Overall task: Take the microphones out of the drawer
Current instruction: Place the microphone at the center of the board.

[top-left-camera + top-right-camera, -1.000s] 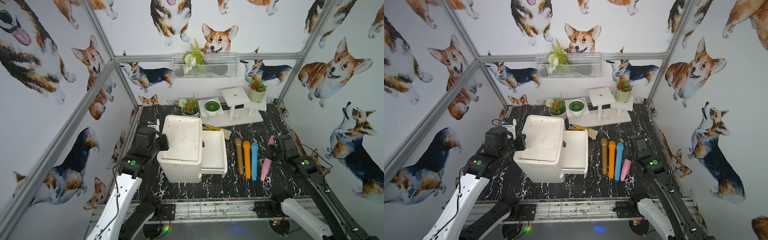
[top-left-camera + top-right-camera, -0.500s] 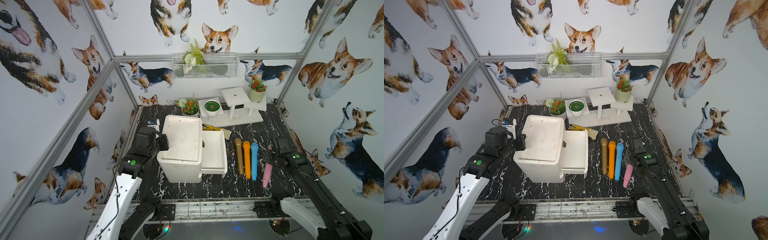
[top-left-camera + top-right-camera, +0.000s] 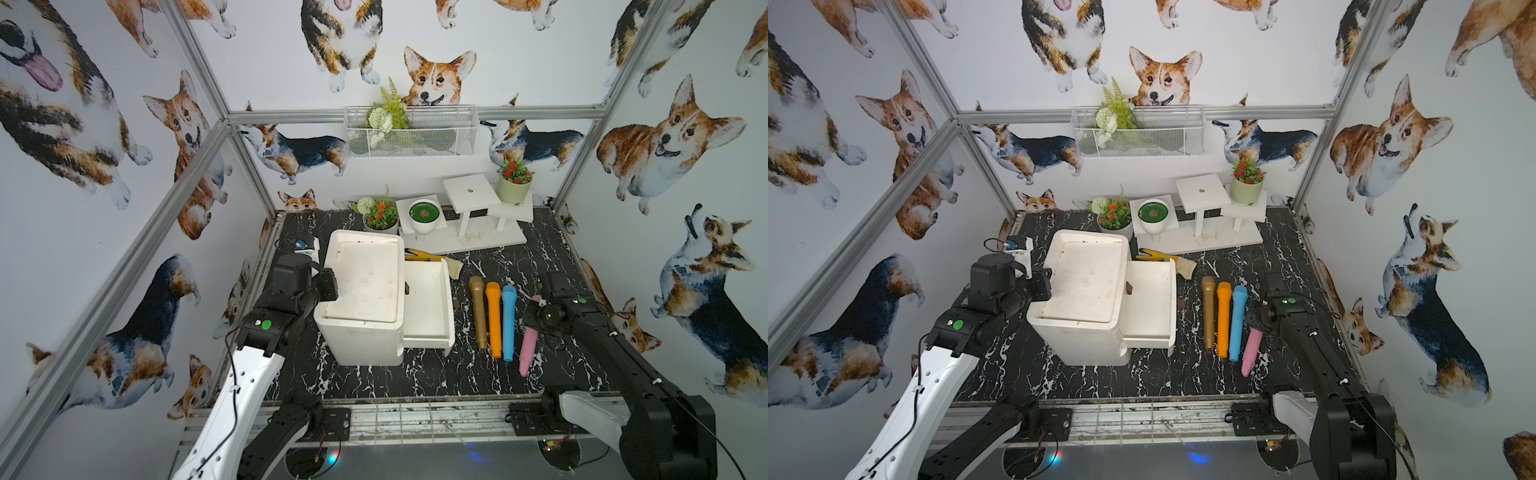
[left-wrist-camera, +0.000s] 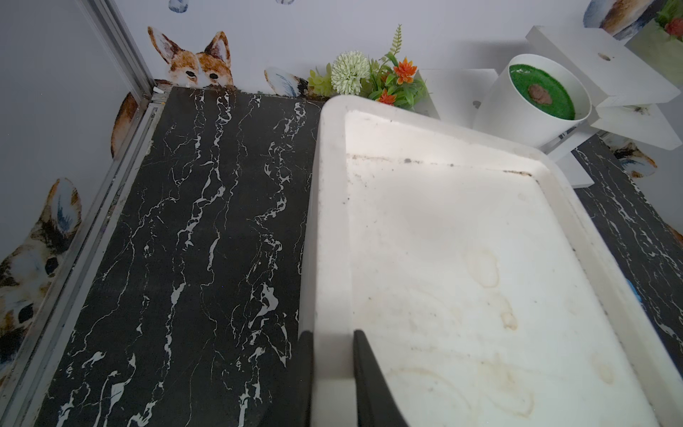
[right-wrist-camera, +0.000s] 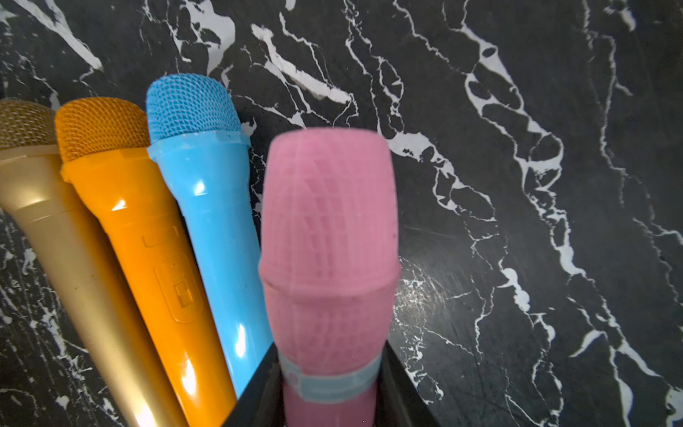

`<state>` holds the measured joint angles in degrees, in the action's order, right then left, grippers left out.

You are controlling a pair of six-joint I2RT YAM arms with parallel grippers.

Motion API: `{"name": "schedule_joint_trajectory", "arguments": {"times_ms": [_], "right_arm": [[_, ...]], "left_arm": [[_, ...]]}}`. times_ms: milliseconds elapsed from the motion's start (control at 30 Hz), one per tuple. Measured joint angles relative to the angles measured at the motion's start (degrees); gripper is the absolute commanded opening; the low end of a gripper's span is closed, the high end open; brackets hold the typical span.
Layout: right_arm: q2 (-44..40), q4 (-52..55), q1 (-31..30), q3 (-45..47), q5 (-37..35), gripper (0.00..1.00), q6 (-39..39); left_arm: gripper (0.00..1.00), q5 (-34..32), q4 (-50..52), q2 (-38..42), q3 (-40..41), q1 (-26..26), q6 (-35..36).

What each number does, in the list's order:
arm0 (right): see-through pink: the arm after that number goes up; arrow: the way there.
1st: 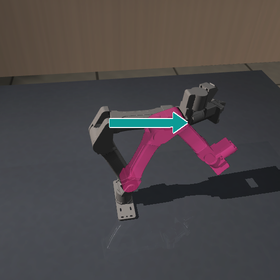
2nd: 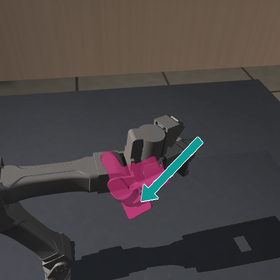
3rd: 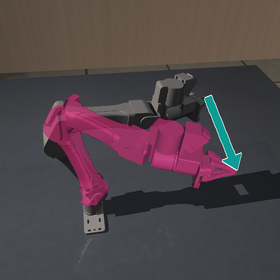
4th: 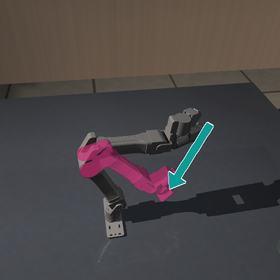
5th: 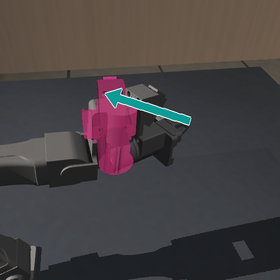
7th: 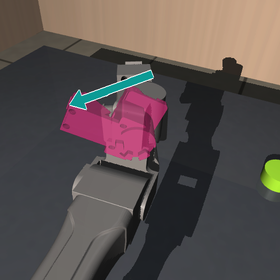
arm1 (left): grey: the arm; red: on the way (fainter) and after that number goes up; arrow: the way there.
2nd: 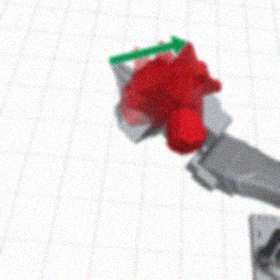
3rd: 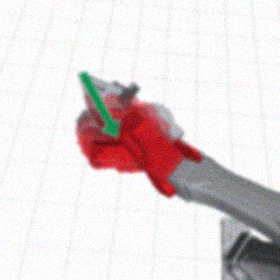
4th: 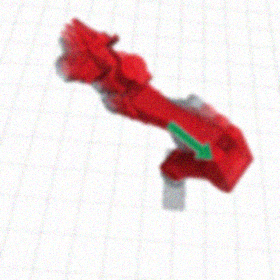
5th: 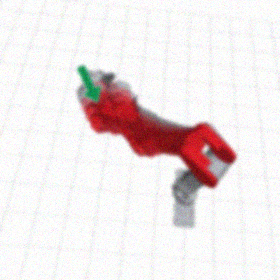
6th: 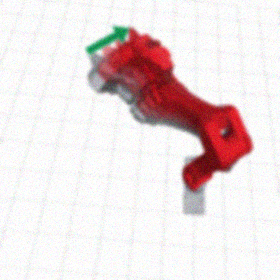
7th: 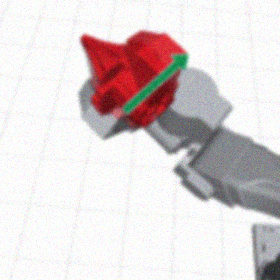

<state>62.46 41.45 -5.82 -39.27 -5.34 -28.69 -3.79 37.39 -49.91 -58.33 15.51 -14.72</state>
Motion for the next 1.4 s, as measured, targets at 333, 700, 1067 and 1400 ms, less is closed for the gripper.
{"name": "schedule_joint_trajectory", "arguments": {"times_ms": [333,700,1067,1400], "right_arm": [[8.44,-2.69,0.59,-0.87,1.22,0.33,1.88],[17.84,-5.62,0.63,-3.32,5.31,0.36,2.80],[24.74,-7.91,0.70,-6.36,8.94,0.47,3.69],[23.65,-9.44,0.72,-5.31,10.40,0.50,4.02]], "left_arm": [[0.00,0.00,0.04,0.02,-0.02,0.00,0.02],[0.00,0.02,-0.15,0.48,0.33,0.00,0.09],[0.01,0.02,-0.42,0.76,0.61,0.00,0.15],[0.01,0.04,-0.46,0.72,0.61,0.00,0.15]]}}
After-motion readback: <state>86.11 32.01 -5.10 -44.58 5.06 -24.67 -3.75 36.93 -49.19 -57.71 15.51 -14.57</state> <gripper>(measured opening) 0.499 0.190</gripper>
